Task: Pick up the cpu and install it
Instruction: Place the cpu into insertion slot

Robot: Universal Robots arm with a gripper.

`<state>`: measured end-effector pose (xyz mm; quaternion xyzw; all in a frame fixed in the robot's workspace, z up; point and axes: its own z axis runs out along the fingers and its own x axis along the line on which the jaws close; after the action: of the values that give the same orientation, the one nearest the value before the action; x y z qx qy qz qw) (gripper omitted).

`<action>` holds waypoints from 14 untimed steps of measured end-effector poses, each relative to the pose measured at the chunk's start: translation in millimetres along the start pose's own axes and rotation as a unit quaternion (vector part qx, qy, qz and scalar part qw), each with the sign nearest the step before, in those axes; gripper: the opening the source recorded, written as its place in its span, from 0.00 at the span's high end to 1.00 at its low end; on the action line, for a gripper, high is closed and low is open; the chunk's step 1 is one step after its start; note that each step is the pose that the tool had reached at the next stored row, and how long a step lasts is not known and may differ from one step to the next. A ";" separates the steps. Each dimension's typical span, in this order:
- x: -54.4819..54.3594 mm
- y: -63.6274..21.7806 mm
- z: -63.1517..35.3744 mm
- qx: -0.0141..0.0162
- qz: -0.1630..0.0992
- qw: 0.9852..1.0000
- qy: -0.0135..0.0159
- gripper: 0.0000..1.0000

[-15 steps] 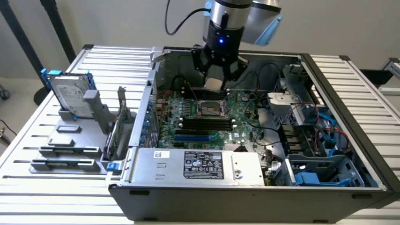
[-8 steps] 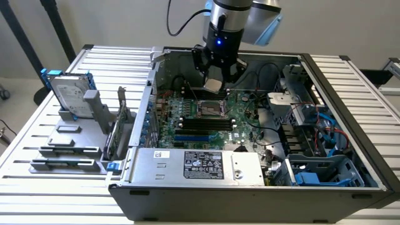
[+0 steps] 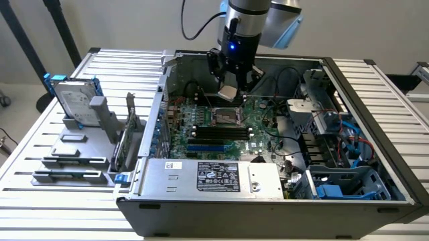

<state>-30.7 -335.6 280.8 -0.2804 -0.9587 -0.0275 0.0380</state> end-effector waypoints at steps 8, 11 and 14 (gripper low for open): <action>-0.5 -0.2 5.7 -0.005 0.070 0.998 0.000 0.45; -0.7 -0.2 8.2 -0.007 0.097 0.995 -0.001 0.45; -1.0 -0.3 10.8 -0.010 0.124 0.992 -0.002 0.45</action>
<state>-30.6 -335.6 269.9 -0.3975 -0.9163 -0.0315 0.0367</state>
